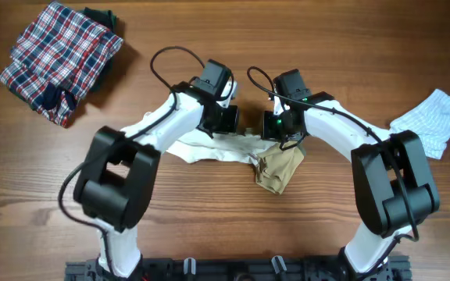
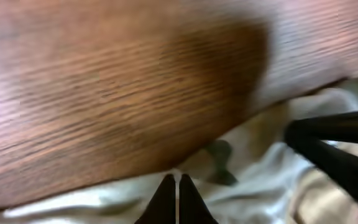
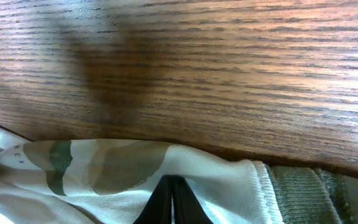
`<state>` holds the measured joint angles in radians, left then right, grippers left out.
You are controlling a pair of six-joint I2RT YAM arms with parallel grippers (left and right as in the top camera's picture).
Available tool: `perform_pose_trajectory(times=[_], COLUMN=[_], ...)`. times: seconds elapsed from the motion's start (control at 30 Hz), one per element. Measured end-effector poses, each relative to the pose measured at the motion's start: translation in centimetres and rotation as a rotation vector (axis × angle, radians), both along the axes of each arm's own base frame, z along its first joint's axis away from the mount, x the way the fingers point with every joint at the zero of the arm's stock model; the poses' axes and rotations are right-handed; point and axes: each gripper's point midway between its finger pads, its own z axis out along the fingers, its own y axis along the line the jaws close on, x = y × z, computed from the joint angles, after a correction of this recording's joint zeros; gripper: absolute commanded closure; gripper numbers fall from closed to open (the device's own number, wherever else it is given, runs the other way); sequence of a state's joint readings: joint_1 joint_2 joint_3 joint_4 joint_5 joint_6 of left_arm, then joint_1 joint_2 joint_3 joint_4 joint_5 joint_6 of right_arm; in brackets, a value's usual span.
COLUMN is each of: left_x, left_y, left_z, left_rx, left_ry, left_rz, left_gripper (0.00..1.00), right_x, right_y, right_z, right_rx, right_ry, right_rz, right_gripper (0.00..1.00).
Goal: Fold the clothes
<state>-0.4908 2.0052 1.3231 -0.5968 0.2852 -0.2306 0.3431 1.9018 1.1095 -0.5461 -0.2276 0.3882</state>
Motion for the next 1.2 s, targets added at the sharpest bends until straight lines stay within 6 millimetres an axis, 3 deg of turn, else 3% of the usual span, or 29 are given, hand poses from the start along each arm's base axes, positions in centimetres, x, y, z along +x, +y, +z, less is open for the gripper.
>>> perform_pose_trajectory(times=[0.17, 0.93, 1.2], left_x=[-1.0, -2.6, -4.7], left_y=[0.5, 1.8, 2.5], left_z=[-1.5, -0.6, -0.7], left_rx=[0.028, 0.083, 0.106], left_ry=[0.060, 0.100, 0.185], left_rz=[-0.001, -0.021, -0.043], left_gripper=[0.96, 0.96, 0.96], right_x=[-0.1, -0.1, 0.0], right_y=[0.0, 0.0, 0.0], right_z=[0.0, 0.0, 0.0], right_rx=[-0.001, -0.002, -0.002], right_ry=[0.004, 0.004, 0.003], right_rz=[0.000, 0.000, 0.000], right_gripper=[0.96, 0.96, 0.96])
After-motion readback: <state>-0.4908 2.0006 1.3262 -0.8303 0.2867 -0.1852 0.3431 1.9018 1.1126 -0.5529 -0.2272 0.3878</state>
